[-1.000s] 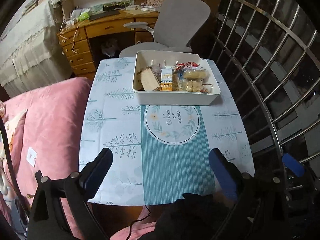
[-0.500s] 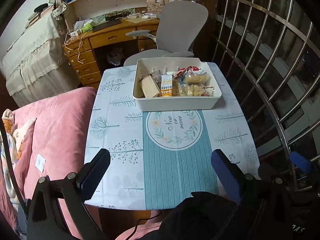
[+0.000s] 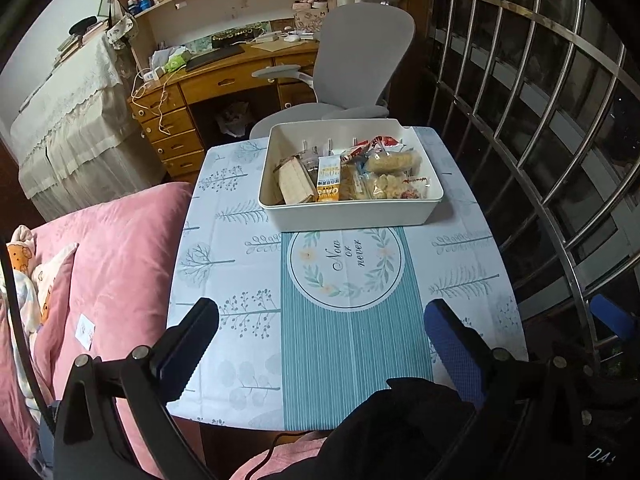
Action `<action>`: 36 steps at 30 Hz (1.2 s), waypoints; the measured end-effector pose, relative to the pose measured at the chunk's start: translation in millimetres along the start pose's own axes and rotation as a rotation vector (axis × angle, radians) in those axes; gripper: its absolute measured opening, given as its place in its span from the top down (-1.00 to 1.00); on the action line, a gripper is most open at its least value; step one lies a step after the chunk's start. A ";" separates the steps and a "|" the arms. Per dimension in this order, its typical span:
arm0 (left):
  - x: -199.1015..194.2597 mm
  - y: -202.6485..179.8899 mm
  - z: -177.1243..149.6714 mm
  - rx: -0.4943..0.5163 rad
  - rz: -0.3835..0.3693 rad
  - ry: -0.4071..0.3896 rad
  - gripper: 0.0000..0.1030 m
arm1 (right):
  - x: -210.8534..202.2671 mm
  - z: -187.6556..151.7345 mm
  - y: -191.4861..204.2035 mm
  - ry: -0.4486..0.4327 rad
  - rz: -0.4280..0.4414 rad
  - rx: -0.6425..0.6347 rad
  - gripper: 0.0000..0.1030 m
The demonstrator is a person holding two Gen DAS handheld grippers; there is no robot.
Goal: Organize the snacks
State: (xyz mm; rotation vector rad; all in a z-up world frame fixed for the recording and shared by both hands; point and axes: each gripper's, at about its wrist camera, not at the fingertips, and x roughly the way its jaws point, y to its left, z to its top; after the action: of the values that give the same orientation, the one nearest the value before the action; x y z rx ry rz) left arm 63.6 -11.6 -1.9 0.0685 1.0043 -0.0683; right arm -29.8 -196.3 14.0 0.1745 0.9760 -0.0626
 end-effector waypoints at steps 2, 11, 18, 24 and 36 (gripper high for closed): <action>2.0 -0.8 1.1 -0.003 0.002 0.005 -0.98 | 2.1 2.2 -2.0 0.000 0.005 -0.001 -0.99; 4.1 -0.9 6.6 -0.023 0.019 -0.008 -0.98 | 10.0 9.9 -5.6 0.004 0.017 -0.014 -0.99; 5.9 -0.4 8.7 -0.023 0.021 -0.010 -0.98 | 10.4 10.2 -4.4 0.006 0.014 -0.015 -0.99; 5.8 -0.4 8.7 -0.021 0.019 -0.010 -0.98 | 18.4 15.0 -4.8 0.022 0.006 -0.018 -0.99; 16.5 2.0 16.0 -0.012 0.006 -0.013 -0.98 | 23.7 14.9 -5.7 0.030 -0.013 -0.008 -0.99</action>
State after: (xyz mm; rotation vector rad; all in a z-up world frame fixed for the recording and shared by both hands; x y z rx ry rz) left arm 86.1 -11.5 -7.2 0.0599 0.9917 -0.0570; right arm -5.1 -203.9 1.9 0.1624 1.0070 -0.0678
